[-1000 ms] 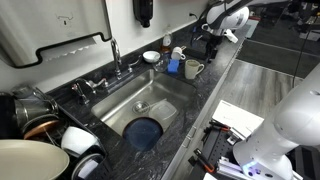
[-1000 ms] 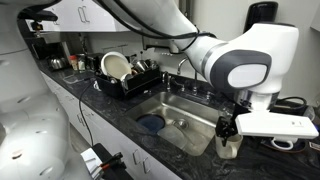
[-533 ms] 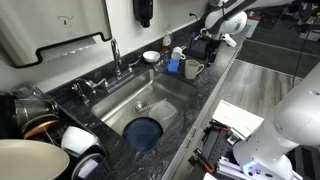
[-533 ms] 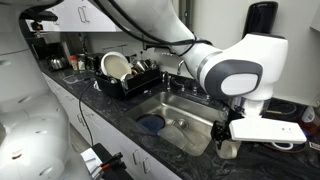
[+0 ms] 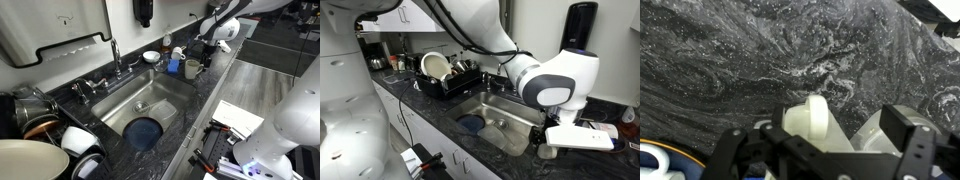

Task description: Put the white cup closest to you in the sink

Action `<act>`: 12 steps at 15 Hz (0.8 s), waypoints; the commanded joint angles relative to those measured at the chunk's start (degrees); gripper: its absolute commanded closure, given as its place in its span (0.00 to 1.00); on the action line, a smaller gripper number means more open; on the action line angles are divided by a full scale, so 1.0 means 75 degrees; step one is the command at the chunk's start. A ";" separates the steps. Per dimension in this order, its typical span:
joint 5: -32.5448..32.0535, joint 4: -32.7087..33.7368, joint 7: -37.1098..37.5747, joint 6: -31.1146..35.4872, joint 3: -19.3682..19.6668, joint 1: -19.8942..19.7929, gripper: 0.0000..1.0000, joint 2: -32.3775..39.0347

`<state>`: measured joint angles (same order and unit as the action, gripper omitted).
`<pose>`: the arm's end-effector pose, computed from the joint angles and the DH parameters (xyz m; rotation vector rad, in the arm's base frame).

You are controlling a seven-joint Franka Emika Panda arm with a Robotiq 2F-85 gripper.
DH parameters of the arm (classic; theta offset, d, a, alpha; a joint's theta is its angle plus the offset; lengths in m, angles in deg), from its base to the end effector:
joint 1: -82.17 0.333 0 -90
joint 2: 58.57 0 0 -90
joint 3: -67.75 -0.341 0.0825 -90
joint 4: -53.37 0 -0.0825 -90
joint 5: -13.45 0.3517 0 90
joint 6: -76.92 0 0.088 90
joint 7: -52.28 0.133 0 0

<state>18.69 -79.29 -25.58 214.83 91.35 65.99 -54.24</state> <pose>0.3849 -0.3167 0.3375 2.9979 0.9255 0.0617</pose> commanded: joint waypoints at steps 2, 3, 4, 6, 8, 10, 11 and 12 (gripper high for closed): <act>0.1137 0.0242 -0.0834 0.0175 -0.0423 -0.0462 0.40 0.0490; 0.1279 0.0266 -0.0933 0.0185 -0.0460 -0.0520 0.49 0.0539; 0.1386 0.0304 -0.1008 0.0189 -0.0501 -0.0569 0.55 0.0608; 0.1493 0.0318 -0.1052 0.0265 -0.0553 -0.0665 0.69 0.0683; 0.1513 0.0331 -0.1032 0.0335 -0.0591 -0.0735 0.83 0.0733; 0.1483 0.0327 -0.0993 0.0408 -0.0630 -0.0783 0.97 0.0758; 0.1463 0.0272 -0.1029 0.0450 -0.0615 -0.0835 0.99 0.0728; 0.1405 0.0243 -0.0983 0.0532 -0.0614 -0.0839 0.99 0.0699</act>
<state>28.37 -77.61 -31.16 217.11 88.16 61.68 -49.97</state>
